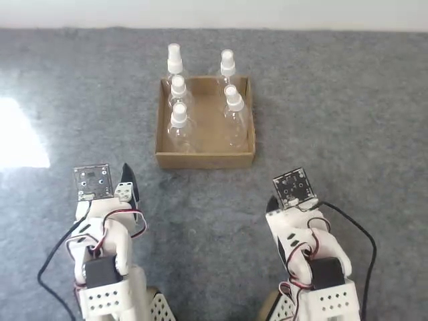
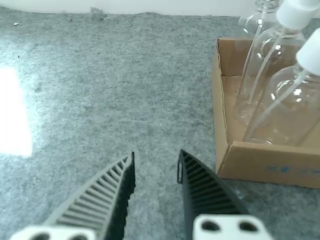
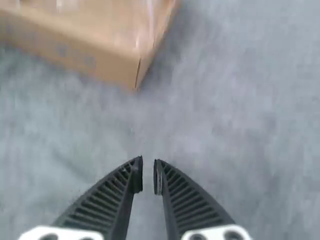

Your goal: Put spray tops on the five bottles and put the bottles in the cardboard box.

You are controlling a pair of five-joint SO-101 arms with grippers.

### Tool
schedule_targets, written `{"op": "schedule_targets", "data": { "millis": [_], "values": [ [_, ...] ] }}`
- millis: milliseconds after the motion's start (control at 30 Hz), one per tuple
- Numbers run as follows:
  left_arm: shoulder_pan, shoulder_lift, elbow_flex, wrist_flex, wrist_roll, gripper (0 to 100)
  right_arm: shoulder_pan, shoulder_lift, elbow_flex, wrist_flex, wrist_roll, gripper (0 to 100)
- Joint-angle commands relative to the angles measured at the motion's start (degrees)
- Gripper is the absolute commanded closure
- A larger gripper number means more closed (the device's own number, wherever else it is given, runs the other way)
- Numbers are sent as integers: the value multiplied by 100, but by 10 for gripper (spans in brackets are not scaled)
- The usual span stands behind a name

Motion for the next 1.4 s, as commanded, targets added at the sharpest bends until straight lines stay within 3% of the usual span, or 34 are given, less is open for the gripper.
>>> {"op": "schedule_targets", "data": {
  "millis": [0, 633, 967, 1267, 1367],
  "values": [
    [18, -70, -48, -149, -44, 869, 13, -84, 123, 365, 88, 982],
    [9, -62, -48, -105, -35, 869, 57, -84, 123, 426, 62, 985],
    [-18, -70, -48, 1081, -35, 869, 57, -84, 123, 426, 53, 985],
    [-923, -70, -48, 1407, -9, 870, 57, -84, 123, 426, 62, 985],
    [-712, -70, -48, 1556, 0, 870, 57, -84, 123, 426, 62, 985]
  ]
}}
